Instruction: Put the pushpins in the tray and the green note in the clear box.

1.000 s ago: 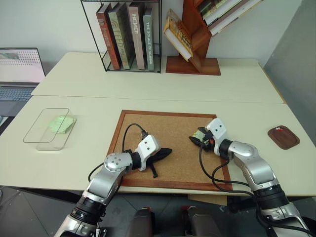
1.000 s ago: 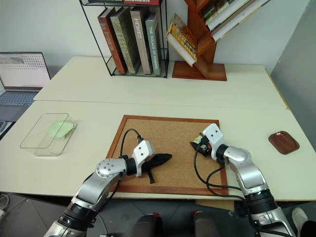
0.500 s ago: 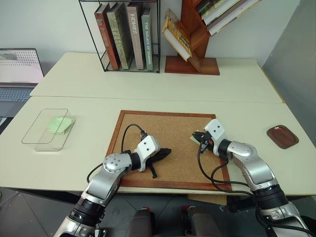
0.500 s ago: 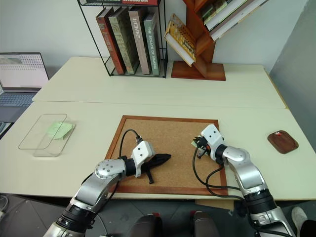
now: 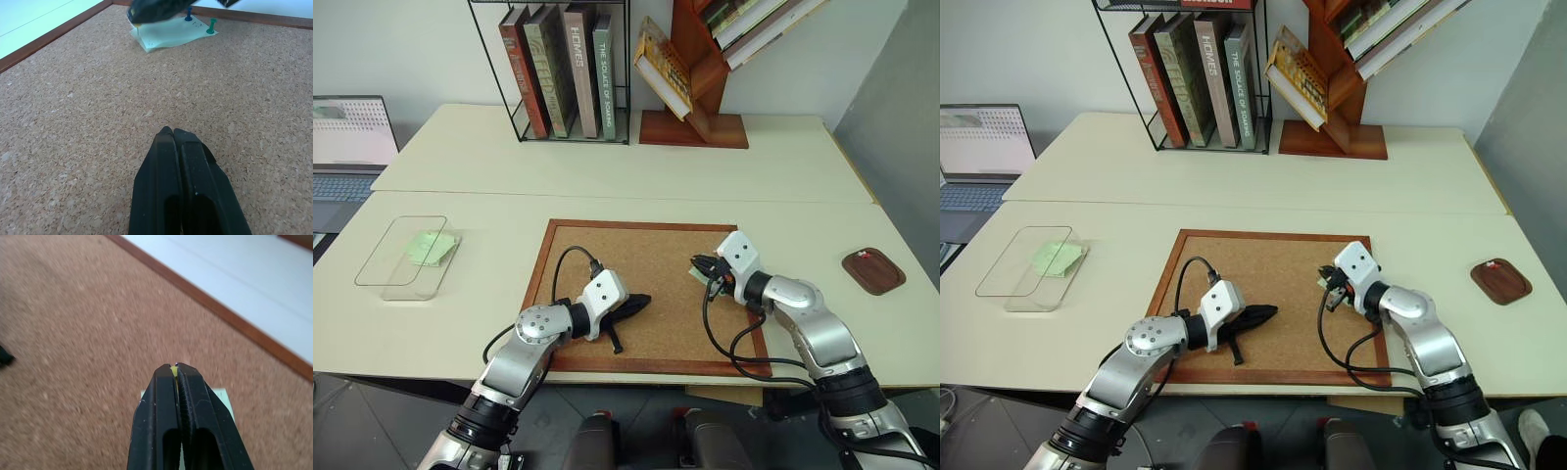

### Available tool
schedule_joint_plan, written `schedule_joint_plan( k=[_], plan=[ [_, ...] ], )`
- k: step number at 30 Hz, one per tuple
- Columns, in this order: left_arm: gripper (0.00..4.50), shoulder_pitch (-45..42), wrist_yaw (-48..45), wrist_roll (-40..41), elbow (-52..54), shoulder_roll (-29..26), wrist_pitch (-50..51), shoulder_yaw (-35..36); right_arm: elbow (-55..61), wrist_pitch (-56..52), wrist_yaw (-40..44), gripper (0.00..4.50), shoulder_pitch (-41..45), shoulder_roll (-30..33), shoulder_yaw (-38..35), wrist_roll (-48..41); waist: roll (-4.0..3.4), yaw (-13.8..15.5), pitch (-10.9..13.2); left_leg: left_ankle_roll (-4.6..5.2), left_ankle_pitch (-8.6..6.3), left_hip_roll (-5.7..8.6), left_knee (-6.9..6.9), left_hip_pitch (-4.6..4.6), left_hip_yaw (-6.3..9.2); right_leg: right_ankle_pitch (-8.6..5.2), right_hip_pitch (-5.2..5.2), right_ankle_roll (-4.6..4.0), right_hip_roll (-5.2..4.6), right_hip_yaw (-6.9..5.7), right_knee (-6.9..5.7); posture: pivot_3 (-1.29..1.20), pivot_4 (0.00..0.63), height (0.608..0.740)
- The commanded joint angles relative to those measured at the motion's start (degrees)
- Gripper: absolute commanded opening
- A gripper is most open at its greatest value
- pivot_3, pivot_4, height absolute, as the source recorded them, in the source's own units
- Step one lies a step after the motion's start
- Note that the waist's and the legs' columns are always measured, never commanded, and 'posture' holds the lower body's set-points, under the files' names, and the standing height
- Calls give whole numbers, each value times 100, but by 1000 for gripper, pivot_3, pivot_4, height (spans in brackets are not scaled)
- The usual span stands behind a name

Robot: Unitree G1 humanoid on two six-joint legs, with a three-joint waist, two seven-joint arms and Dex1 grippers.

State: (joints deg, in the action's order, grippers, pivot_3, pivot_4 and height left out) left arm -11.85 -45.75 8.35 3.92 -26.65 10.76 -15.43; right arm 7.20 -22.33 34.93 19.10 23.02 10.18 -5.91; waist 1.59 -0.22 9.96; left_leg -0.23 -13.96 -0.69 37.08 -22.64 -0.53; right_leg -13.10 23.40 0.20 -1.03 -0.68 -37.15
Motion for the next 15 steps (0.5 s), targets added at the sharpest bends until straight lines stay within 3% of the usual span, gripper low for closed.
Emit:
schedule_joint_plan(
  k=[1, 7, 15],
  plan=[
    [0, 107, -35, -129, -18, -64, 44, -45, 336, 69, 31, 32, -79, 9, -96, -93, 0, 0, 0, 0, 0, 0, 0, 0, 0, 0, 0, 0, 0, 0, 0, 0, 150, 740],
    [0, 107, -71, -138, -2, -89, 53, -69, 683, -188, -79, 32, -132, 109, -585, -334, 0, 2, 0, 0, 0, 0, 0, 0, -1, 0, 0, 0, 0, 1, 1, 0, 150, 740],
    [0, 99, -141, -152, -46, -130, -38, -79, 906, -571, 15, 32, -744, 1079, -1979, -622, 0, 15, 0, 0, 0, 2, -1, -2, -2, 0, -1, 0, -3, 2, 7, 0, 150, 740]
  ],
)
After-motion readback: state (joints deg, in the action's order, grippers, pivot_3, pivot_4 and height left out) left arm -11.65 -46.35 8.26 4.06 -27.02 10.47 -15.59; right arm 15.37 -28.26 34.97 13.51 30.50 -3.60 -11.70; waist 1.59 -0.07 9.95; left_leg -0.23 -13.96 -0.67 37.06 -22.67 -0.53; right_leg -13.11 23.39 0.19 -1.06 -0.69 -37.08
